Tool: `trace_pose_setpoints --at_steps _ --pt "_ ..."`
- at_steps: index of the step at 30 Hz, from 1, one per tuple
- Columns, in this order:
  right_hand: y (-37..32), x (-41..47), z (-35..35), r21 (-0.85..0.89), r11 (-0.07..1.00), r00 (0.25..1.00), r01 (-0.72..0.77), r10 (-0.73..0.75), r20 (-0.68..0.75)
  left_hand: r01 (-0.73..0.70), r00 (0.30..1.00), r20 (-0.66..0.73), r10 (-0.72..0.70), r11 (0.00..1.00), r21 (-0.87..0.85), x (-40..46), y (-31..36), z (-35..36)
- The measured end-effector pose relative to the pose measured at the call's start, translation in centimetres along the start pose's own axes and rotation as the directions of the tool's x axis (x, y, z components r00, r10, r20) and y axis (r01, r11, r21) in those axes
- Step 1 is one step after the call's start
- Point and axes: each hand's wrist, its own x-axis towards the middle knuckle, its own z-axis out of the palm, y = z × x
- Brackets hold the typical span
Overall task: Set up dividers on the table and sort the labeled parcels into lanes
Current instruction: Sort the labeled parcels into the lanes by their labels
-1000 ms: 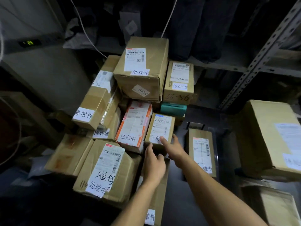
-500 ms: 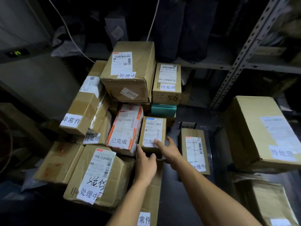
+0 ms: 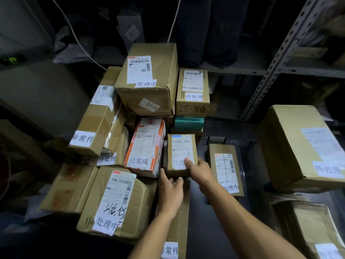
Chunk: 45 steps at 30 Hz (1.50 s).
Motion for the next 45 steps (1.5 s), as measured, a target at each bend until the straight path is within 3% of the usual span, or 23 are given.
trace_pose_setpoints --at_steps 4,7,12,19,23,30,40,45 --pt "0.6 -2.0 -2.3 0.091 0.995 0.999 0.033 -0.033 -0.002 -0.082 0.997 -0.007 0.083 0.996 0.035 -0.4 0.3 -0.6" --pt "0.8 -4.5 -4.6 0.037 0.996 0.996 0.076 -0.074 -0.052 -0.157 0.987 0.019 0.157 0.987 -0.027 -1.2 1.0 -0.2" --pt "0.8 -9.8 -9.5 0.011 0.981 0.977 0.193 -0.191 -0.091 -0.210 0.952 0.184 0.245 0.959 -0.191 -4.4 2.3 2.3" --pt "3.0 -16.3 -18.7 -0.036 0.970 0.969 0.242 -0.244 -0.049 -0.261 0.912 0.243 0.331 0.924 -0.279 -12.4 2.1 7.8" --pt "5.1 -19.2 -24.0 0.048 0.982 0.982 0.183 -0.179 -0.061 -0.267 0.903 0.253 0.347 0.916 -0.300 -17.3 1.7 11.0" --pt "7.4 -22.7 -34.0 0.170 0.976 0.989 0.137 -0.146 0.041 -0.289 0.896 0.258 0.360 0.917 -0.274 -24.4 2.8 18.1" --pt "10.5 -22.8 -45.5 0.179 0.970 0.986 0.167 -0.159 -0.057 -0.297 0.889 0.286 0.357 0.926 -0.233 -28.9 4.8 29.9" --pt "11.7 -19.5 -49.3 0.213 0.965 0.983 0.153 -0.127 -0.131 -0.249 0.904 0.317 0.288 0.955 -0.160 -27.5 5.4 36.3"
